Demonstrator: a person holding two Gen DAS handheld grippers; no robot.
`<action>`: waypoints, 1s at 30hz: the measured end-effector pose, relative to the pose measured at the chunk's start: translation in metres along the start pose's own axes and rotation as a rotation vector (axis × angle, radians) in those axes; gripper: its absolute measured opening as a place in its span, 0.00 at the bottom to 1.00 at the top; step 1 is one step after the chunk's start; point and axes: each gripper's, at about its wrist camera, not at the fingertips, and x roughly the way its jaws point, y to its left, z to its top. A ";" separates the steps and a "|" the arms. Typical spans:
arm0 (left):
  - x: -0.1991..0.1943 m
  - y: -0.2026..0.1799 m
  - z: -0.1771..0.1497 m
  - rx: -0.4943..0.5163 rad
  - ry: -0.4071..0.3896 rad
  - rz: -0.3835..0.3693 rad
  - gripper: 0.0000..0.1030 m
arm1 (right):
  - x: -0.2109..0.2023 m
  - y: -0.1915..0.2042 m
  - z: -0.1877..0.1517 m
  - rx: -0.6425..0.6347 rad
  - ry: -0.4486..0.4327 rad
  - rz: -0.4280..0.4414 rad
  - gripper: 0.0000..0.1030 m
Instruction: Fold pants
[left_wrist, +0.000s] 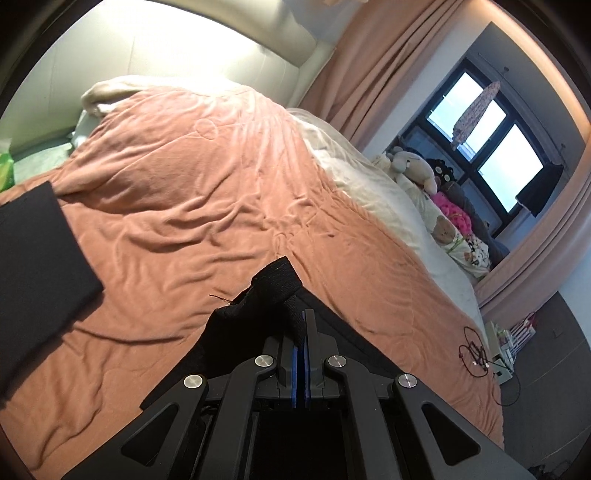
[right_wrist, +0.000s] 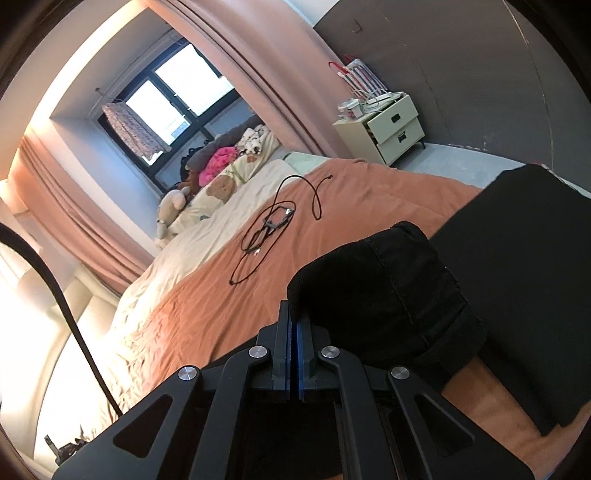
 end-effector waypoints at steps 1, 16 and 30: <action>0.007 -0.002 0.002 0.007 0.003 0.006 0.02 | 0.005 0.003 0.002 0.003 0.000 -0.006 0.00; 0.158 -0.004 0.014 0.044 0.211 0.109 0.02 | 0.145 0.050 0.022 -0.031 0.093 -0.160 0.00; 0.228 -0.013 0.013 0.064 0.299 0.147 0.02 | 0.200 0.064 0.043 -0.073 0.134 -0.249 0.00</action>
